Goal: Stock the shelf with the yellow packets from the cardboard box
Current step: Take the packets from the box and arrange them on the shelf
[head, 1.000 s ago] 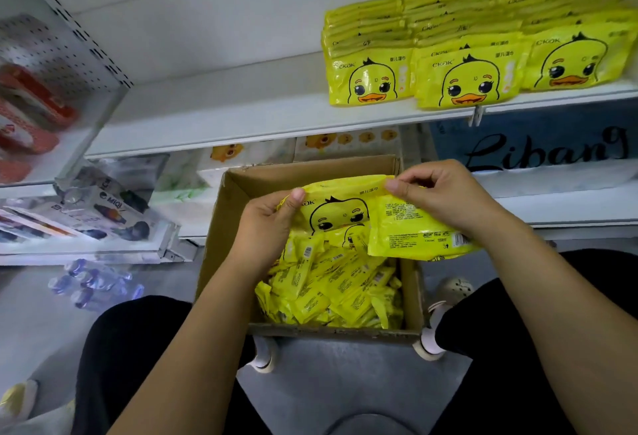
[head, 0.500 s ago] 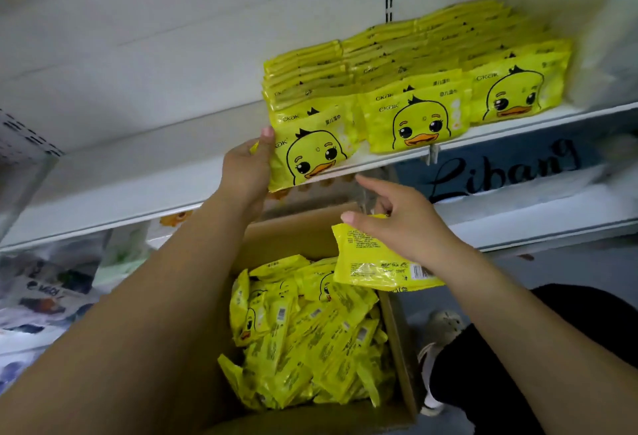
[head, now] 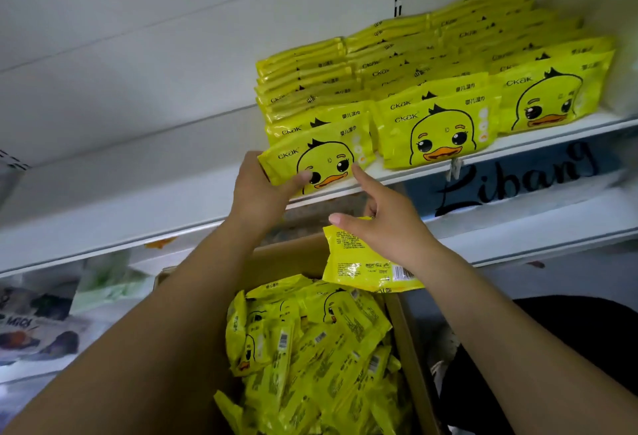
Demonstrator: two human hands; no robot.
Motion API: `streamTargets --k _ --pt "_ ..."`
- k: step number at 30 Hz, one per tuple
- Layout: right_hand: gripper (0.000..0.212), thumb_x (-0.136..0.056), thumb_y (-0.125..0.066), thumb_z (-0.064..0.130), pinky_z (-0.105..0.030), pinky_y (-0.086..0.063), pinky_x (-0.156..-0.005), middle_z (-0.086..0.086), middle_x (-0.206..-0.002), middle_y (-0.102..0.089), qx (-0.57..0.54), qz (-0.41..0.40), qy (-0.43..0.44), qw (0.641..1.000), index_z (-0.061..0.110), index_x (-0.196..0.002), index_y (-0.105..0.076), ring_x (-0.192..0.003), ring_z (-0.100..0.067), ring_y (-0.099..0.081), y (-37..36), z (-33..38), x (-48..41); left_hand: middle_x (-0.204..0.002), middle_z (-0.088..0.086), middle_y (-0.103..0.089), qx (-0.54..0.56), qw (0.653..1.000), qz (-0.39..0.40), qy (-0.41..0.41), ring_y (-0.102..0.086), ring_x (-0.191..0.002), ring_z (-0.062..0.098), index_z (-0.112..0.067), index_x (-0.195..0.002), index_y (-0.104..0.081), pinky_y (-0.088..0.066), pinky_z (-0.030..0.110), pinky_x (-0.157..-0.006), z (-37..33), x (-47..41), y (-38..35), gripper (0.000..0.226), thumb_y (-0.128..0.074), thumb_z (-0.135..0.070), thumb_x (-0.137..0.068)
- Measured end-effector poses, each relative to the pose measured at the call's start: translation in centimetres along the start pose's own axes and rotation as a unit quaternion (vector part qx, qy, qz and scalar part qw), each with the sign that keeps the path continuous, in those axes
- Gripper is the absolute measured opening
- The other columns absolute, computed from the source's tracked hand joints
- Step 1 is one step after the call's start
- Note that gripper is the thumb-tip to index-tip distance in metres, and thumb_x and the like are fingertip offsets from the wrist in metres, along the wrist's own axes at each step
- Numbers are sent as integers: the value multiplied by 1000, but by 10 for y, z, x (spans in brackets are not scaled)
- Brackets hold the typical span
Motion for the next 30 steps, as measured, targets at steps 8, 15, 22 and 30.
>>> streamTargets --k 8,15,22,30 --pt "90 -82 -75 51 -30 -37 -63 0 -70 -39 -16 -47 -3 999 36 -156 -26 -64 -9 -42 5 -2 1 -110 -4 -75 20 999 -3 -38 -69 -96 13 -18 -122 -69 -54 26 -84 5 -8 -13 41 -82 -32 -86" --pt "71 -86 -74 46 -28 -40 -68 -2 -72 -42 -61 -61 -25 996 29 -148 -45 -69 -11 -48 14 -2 15 -103 1 -60 13 990 -140 17 -59 -99 19 -17 -111 -55 -51 34 -85 14 25 10 50 -84 -45 -81" --pt "37 -93 -68 39 -30 -46 -68 8 -56 -40 -126 13 -47 991 23 -126 -62 -54 -5 -42 -13 15 65 -102 6 -79 196 953 136 185 -75 -99 26 -15 -103 -76 -58 45 -93 45 134 -28 46 -64 -59 -94" --pt "26 -95 -62 46 -21 -41 -62 1 -78 -60 -53 122 -40 990 24 -106 -71 -68 -7 -54 -43 31 129 -102 26 -74 315 921 -7 227 -70 -90 31 -1 -101 -72 -58 49 -85 78 240 9 31 -60 -30 -104"
Point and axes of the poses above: each hand's wrist, its own x-axis away from the middle knuckle, its own y-axis out of the back of the hand, z = x × y, the point moved 8 cm from there along -x, towards the middle knuckle
